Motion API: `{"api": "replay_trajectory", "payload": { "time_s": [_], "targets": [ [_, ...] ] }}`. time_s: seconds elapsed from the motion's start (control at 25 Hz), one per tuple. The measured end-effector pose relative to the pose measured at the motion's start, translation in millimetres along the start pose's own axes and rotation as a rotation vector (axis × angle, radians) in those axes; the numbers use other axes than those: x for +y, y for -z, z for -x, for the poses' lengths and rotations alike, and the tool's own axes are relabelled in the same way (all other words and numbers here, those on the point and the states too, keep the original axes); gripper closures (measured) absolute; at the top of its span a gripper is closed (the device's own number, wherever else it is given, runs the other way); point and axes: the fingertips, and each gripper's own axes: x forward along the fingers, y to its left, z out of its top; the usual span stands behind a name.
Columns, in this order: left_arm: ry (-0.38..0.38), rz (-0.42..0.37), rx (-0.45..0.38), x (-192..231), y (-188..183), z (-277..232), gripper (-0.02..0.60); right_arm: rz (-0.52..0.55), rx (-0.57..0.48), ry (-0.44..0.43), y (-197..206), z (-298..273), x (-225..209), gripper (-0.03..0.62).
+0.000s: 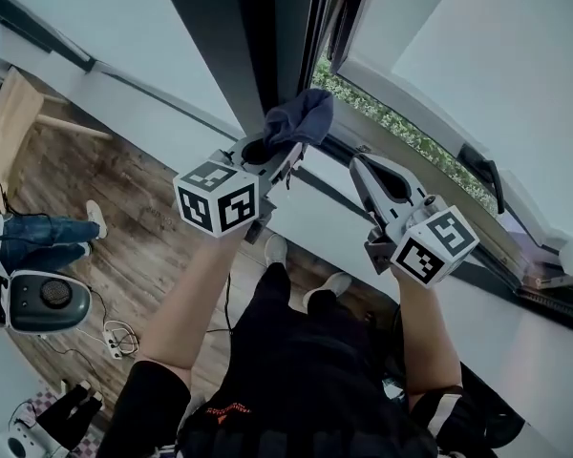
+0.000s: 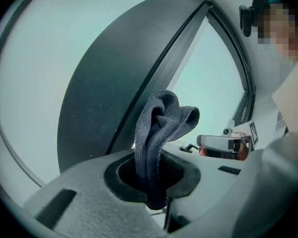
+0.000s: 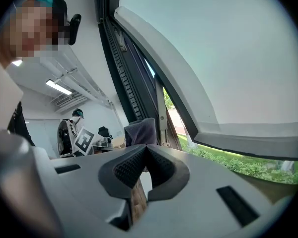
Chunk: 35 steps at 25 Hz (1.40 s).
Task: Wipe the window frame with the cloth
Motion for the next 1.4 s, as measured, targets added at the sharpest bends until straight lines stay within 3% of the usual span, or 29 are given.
{"api": "replay_trajectory", "payload": {
  "time_s": [0.92,1.28,1.4],
  "targets": [
    [-0.041,0.107,0.122,37.9,84.4,-16.0,0.529,-0.069,0.072,0.073,54.4,12.4,-32.4,0.592],
    [-0.013,0.104,0.134,27.2,101.7,-8.5,0.529,-0.073,0.04,0.102,48.5,29.7,-38.4,0.592],
    [0.028,0.103,0.107,15.9,101.3,-4.1,0.529,-0.08,0.024,0.119,45.4,38.6,-42.9,0.592]
  ]
}}
